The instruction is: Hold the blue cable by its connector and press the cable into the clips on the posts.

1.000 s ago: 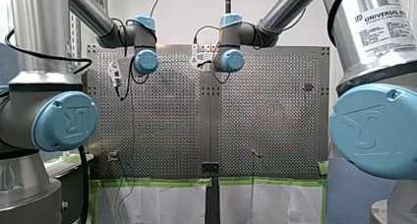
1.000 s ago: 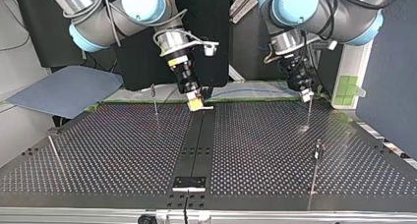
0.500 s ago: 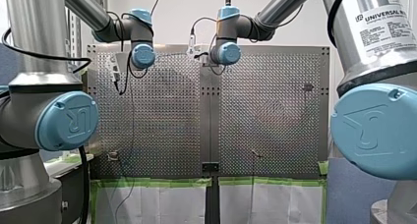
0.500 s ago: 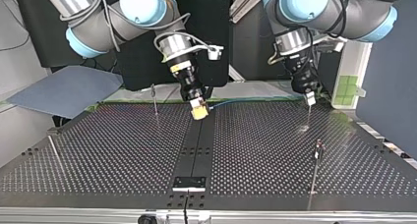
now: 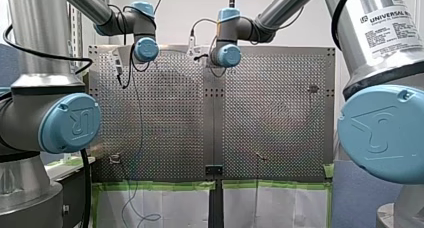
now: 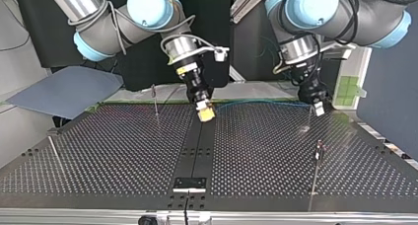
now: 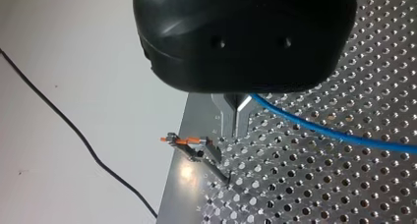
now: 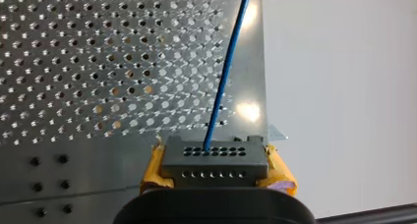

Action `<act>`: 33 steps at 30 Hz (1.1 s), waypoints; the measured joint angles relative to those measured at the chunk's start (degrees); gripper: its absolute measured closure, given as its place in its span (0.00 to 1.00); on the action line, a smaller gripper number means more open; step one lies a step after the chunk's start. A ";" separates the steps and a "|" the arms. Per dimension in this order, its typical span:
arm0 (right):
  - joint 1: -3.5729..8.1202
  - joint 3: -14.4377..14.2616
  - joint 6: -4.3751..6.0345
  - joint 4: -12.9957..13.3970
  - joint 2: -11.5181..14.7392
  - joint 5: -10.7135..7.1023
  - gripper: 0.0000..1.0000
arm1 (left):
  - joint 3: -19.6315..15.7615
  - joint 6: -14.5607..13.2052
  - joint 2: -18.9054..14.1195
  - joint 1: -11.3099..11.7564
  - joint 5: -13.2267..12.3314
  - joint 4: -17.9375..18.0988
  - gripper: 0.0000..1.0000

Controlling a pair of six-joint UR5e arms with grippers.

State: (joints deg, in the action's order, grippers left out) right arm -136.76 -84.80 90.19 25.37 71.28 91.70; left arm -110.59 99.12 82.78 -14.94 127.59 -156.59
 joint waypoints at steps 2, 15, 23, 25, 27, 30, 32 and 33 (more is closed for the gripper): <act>-0.10 0.65 0.10 -0.02 -0.08 -0.11 1.00 | 0.03 0.05 0.02 0.34 0.12 0.23 1.00; -0.95 3.20 0.61 0.05 -2.28 -0.33 1.00 | 2.03 1.28 0.13 5.57 -3.20 0.65 1.00; -1.60 4.93 0.62 0.09 -3.55 -0.31 1.00 | 3.55 1.58 0.51 10.61 -8.21 0.08 1.00; -1.75 5.32 0.62 0.10 -3.73 -0.29 1.00 | 3.77 1.55 0.64 11.76 -9.36 0.07 1.00; -1.88 5.74 0.61 0.12 -3.85 -0.25 1.00 | 3.86 1.53 0.72 12.69 -10.29 0.06 1.00; -2.02 6.35 0.62 0.12 -3.94 -0.11 1.00 | 4.35 1.09 1.39 13.94 -11.87 0.00 1.00; -2.12 6.69 0.64 0.12 -3.99 0.11 1.00 | 4.80 0.60 2.34 14.36 -13.06 -0.11 1.00; -2.15 6.80 0.65 0.12 -4.02 0.22 1.00 | 4.93 0.49 2.81 14.47 -13.61 -0.14 1.00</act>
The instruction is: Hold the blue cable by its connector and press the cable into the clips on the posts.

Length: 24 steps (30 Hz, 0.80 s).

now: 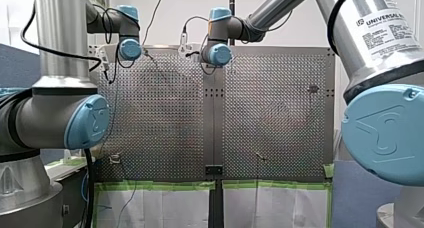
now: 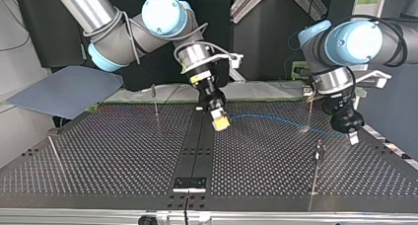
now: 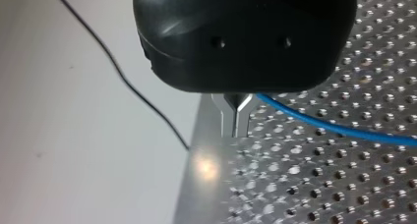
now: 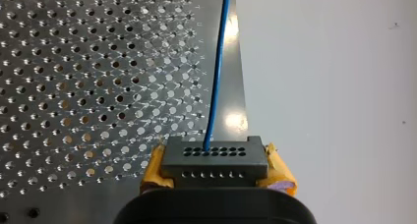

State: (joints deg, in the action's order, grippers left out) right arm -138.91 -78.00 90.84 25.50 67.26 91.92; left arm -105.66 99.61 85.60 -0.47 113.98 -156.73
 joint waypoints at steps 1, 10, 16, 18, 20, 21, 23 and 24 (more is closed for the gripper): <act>-0.03 0.08 0.01 0.01 -0.01 0.13 1.00 | 0.14 -0.08 0.56 0.11 -0.74 -0.01 1.00; 0.11 0.23 0.03 0.08 -0.24 1.11 1.00 | 1.01 0.25 1.64 0.66 -5.88 0.51 1.00; 0.34 0.25 -0.01 0.19 -0.66 1.23 1.00 | 1.63 0.38 1.70 1.15 -6.99 0.66 1.00; 0.39 0.29 -0.05 0.23 -1.05 1.24 1.00 | 1.65 0.39 1.86 1.30 -7.10 0.70 1.00; 0.41 0.36 -0.08 0.24 -1.46 1.25 1.00 | 1.72 0.33 2.19 1.52 -7.50 0.86 1.00; 0.42 0.38 -0.11 0.23 -1.61 1.25 1.00 | 1.74 0.30 2.31 1.63 -7.74 0.97 1.00; 0.42 0.41 -0.16 0.25 -1.82 1.25 1.00 | 1.78 0.32 2.50 1.88 -8.30 1.40 1.00; 0.43 0.41 -0.17 0.25 -1.87 1.25 1.00 | 1.84 0.36 2.55 2.00 -8.54 1.66 1.00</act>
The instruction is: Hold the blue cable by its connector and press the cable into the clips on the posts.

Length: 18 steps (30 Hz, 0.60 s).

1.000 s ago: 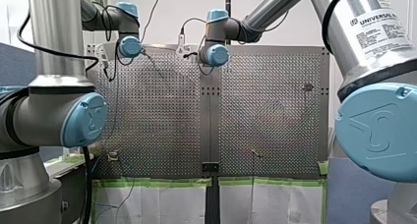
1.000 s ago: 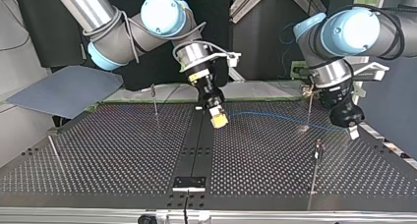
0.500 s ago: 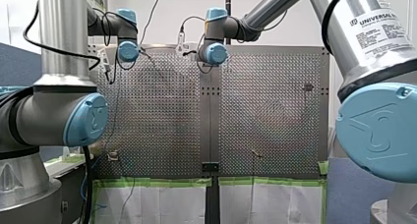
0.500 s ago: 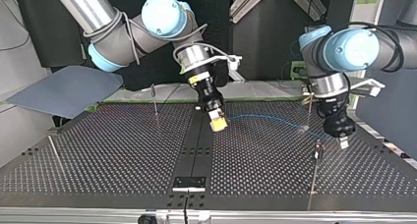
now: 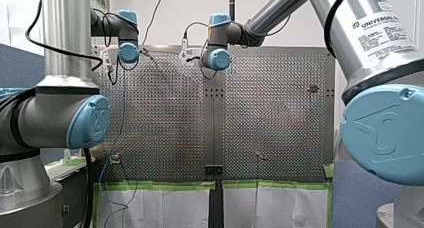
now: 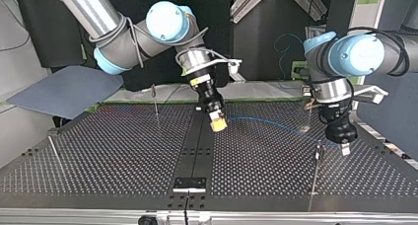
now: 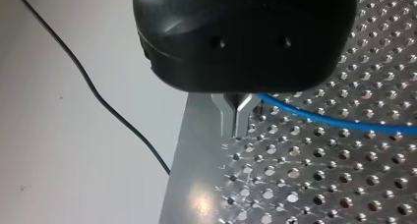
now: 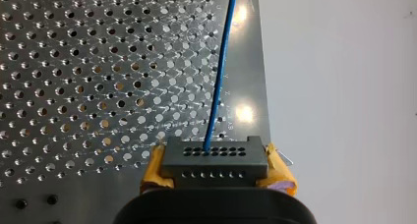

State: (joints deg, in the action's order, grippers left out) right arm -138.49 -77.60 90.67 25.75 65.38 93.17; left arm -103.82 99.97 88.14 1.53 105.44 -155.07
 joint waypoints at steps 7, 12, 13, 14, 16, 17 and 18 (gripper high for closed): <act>0.29 0.44 -0.04 0.01 -0.17 -0.05 1.00 | 2.42 1.02 1.76 1.18 -2.01 0.45 1.00; 0.74 1.05 -0.14 -0.28 -0.16 0.40 1.00 | 4.52 1.05 3.73 1.83 -2.70 -0.52 1.00; 0.87 1.17 -0.16 -0.37 -0.15 0.60 1.00 | 4.77 1.15 3.94 2.02 -2.91 -0.43 1.00; 1.07 1.35 -0.18 -0.45 -0.14 0.77 1.00 | 4.88 1.30 4.05 2.20 -3.12 -0.28 1.00; 1.37 1.64 -0.20 -0.52 -0.14 0.93 1.00 | 5.01 1.87 4.21 2.65 -3.71 0.23 1.00; 1.54 1.81 -0.20 -0.52 -0.13 0.98 1.00 | 5.04 2.18 4.24 2.86 -3.97 0.50 1.00; 1.68 1.90 -0.20 -0.53 -0.14 1.01 1.00 | 5.07 2.54 4.27 3.07 -4.19 0.79 1.00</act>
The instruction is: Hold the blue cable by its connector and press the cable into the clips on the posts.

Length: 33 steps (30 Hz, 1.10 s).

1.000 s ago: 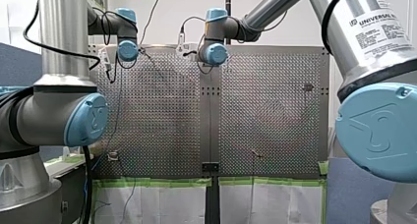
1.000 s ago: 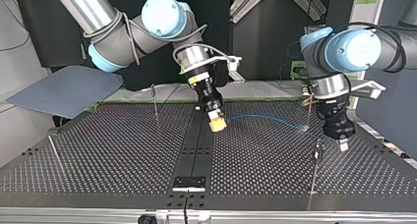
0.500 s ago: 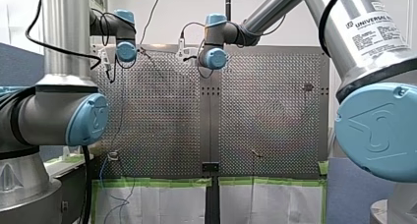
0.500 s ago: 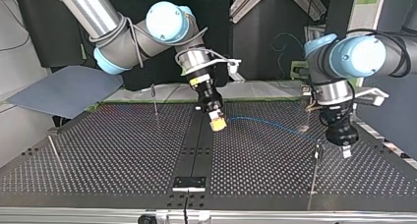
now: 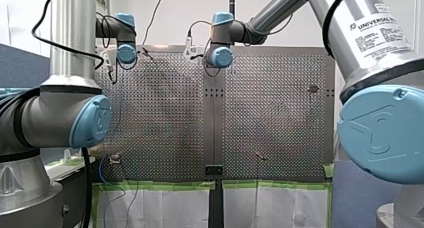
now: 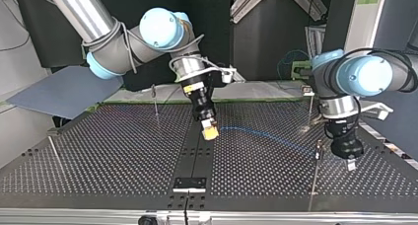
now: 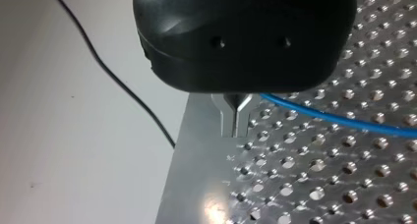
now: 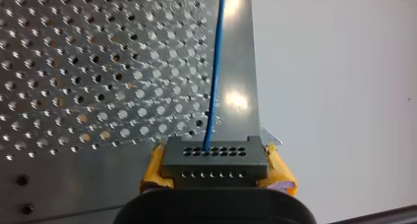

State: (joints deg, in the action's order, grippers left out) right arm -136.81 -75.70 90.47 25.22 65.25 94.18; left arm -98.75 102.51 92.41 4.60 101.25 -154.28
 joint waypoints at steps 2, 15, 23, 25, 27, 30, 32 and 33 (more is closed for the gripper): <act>0.44 0.13 0.03 0.00 -0.02 0.04 1.00 | 0.02 0.89 0.03 0.53 -0.52 0.48 1.00; 3.03 0.40 0.10 -0.02 -0.06 -0.35 1.00 | 0.06 4.20 0.15 3.22 -4.92 2.51 1.00; 4.44 1.30 0.39 0.09 -0.15 -1.74 1.00 | 0.73 6.45 2.26 4.41 -8.25 3.93 1.00; 4.76 1.78 0.51 0.08 -0.21 -1.95 1.00 | 0.80 6.53 2.54 4.62 -8.45 4.00 1.00; 5.16 2.49 0.61 0.03 -0.27 -2.20 1.00 | 0.85 6.58 2.65 4.83 -8.52 4.07 1.00; 5.73 3.41 0.77 -0.04 -0.37 -2.46 1.00 | 0.94 6.67 2.70 5.21 -8.69 4.13 1.00; 6.10 3.85 0.86 -0.07 -0.61 -2.60 1.00 | 0.97 6.83 2.80 5.41 -9.16 4.14 1.00; 6.25 4.02 0.90 -0.09 -0.80 -2.67 1.00 | 0.99 6.90 2.85 5.46 -9.39 4.15 1.00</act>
State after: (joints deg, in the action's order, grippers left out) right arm -130.56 -71.68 91.38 25.13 64.45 91.52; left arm -97.76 109.41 95.26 10.06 91.87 -150.13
